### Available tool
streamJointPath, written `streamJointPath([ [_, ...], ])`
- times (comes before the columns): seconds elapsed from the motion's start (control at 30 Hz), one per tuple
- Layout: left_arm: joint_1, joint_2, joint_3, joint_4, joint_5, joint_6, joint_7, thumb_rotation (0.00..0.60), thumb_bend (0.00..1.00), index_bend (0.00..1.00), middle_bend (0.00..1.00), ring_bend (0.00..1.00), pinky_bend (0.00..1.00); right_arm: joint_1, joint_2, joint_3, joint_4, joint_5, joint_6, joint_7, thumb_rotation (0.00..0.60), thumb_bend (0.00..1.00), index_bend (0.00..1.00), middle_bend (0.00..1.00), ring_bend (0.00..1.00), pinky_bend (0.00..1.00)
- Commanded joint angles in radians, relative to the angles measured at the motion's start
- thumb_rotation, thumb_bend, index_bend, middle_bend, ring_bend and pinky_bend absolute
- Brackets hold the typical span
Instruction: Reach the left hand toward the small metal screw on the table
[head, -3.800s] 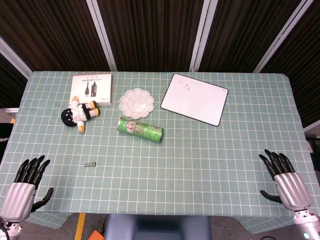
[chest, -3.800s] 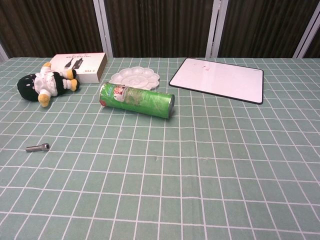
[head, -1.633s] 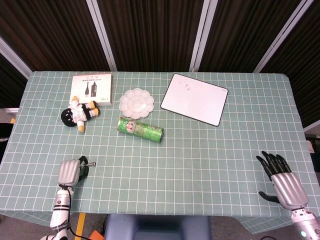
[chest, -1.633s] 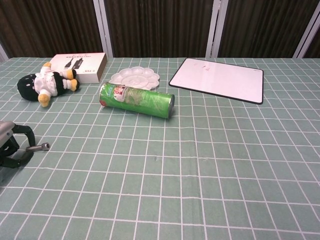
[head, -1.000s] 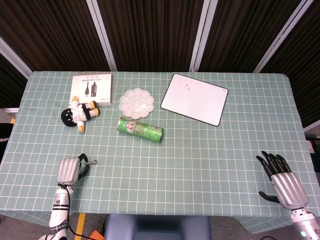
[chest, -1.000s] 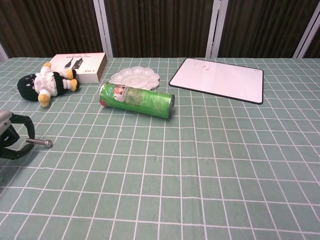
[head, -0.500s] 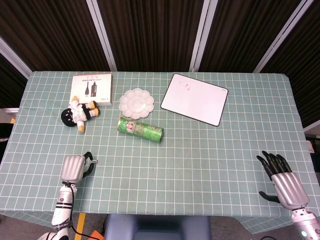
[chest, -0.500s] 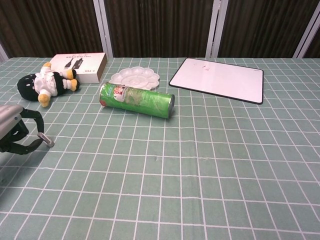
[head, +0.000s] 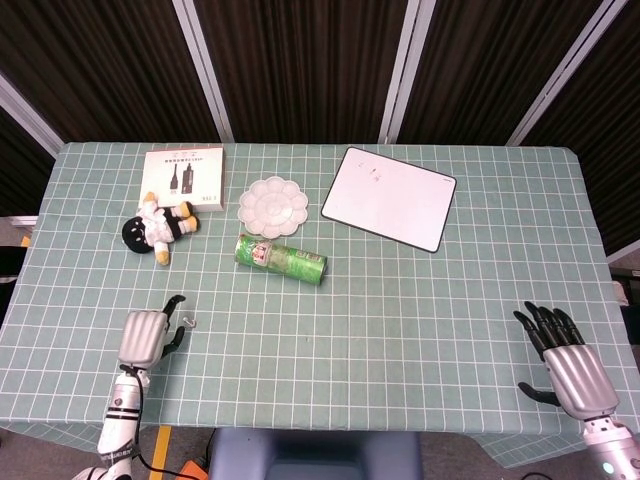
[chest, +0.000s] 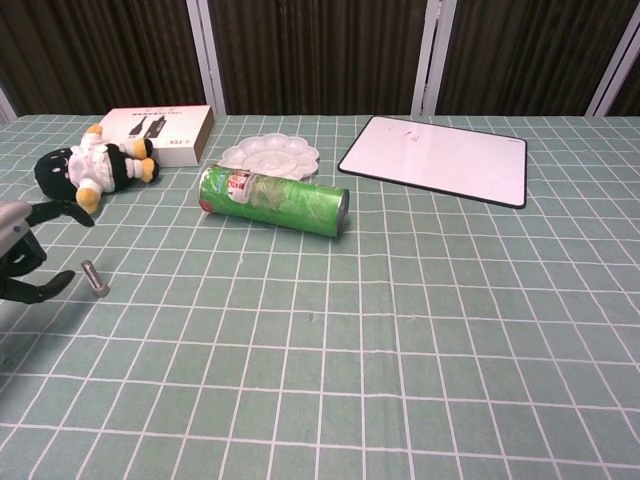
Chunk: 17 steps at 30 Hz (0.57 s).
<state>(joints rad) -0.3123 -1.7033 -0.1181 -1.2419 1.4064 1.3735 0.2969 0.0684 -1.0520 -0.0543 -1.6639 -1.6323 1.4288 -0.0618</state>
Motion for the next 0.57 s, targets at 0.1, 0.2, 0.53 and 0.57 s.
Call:
streamJointPath([
  [0.1,0.117,0.215,0.117,-0.229,0.115,0.148,-0.096,0.6,0.39,0.0,0.37,0.37,0.53,-0.007,0.006,0.0,-0.003,0.002,0.009,0.001,0.6,0.17,0.0,0.0,0.0,0.0],
  [0.2,0.181,0.387,0.237,-0.368,0.237,0.221,-0.165,0.6,0.39,0.0,0.01,0.0,0.1,-0.012,0.01,-0.002,-0.008,-0.006,0.021,-0.003,0.6,0.17,0.0,0.0,0.0,0.0],
  [0.53,0.238,0.577,0.286,-0.496,0.265,0.268,-0.137,0.6,0.39,0.0,0.0,0.0,0.0,-0.019,0.023,-0.015,-0.027,-0.031,0.03,-0.005,0.6,0.17,0.0,0.0,0.0,0.0],
  [0.57,0.239,0.578,0.282,-0.496,0.271,0.27,-0.138,0.6,0.39,0.0,0.0,0.0,0.0,-0.02,0.024,-0.015,-0.028,-0.032,0.033,-0.005,0.6,0.17,0.0,0.0,0.0,0.0],
])
